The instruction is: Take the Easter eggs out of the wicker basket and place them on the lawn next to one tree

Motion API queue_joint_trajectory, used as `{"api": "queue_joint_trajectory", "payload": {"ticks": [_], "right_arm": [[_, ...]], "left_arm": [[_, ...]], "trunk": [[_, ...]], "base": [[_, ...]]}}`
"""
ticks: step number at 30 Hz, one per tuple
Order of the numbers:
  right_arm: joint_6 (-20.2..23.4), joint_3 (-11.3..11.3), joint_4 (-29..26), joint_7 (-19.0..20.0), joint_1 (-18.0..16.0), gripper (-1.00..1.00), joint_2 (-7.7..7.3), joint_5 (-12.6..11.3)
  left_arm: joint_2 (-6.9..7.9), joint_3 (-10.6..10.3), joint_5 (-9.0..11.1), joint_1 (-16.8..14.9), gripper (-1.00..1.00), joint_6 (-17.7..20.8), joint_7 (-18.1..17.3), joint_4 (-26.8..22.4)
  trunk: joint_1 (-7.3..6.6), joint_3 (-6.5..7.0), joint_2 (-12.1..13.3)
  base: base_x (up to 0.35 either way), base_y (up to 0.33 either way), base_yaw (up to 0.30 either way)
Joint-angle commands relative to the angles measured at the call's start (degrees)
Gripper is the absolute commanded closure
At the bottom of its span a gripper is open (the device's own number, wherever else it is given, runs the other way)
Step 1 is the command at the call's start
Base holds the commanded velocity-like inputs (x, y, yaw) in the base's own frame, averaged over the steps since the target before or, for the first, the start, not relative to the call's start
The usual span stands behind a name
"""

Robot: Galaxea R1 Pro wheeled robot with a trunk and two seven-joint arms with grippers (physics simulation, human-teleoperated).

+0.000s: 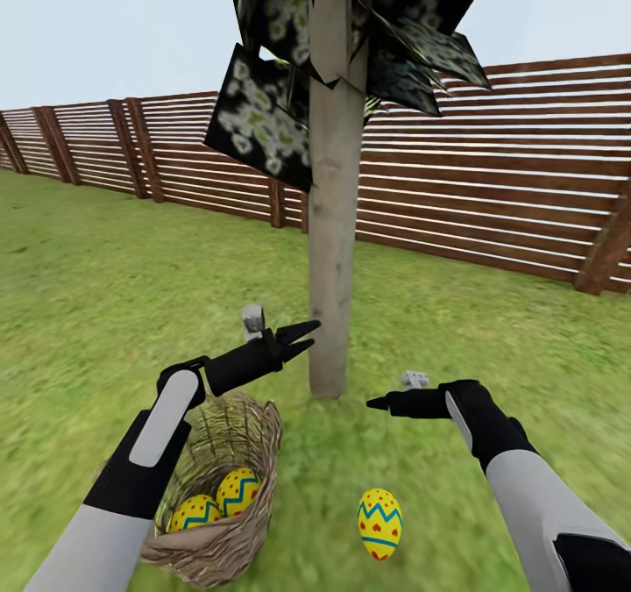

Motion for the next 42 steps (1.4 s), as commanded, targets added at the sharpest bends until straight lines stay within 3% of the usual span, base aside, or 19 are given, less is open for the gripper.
{"api": "queue_joint_trajectory", "payload": {"ticks": [1,9,26,33,42], "right_arm": [[0.2,-0.3,-0.1,0.5,0.0,-1.00,0.04,0.6],[0.2,-0.3,0.0,0.6,0.0,-1.00,0.11,0.6],[0.2,-0.3,-0.1,0.6,0.0,-1.00,0.26,0.7],[0.2,-0.2,0.0,0.6,0.1,-1.00,0.55,0.7],[0.1,-0.2,0.6,0.5,0.1,-1.00,0.59,0.7]], "left_arm": [[0.04,0.1,-0.1,0.0,-1.00,0.1,-0.2,0.0],[0.12,0.3,-0.1,0.0,-1.00,0.1,-0.2,0.0],[0.14,0.6,-0.1,0.0,-1.00,0.0,-0.3,0.1],[0.20,1.8,1.9,0.0,-1.00,0.0,-0.4,0.1],[0.21,1.8,2.1,0.1,-1.00,0.0,-0.4,0.2]], "trunk": [[-0.24,0.13,0.4],[-1.99,1.57,3.6],[-5.73,4.62,10.4],[-5.73,4.62,10.4],[-5.73,4.62,10.4]], "base": [[0.000,0.000,0.000],[0.000,0.000,0.037],[0.000,0.000,0.277],[0.000,0.000,0.288],[0.000,0.000,0.288]]}}
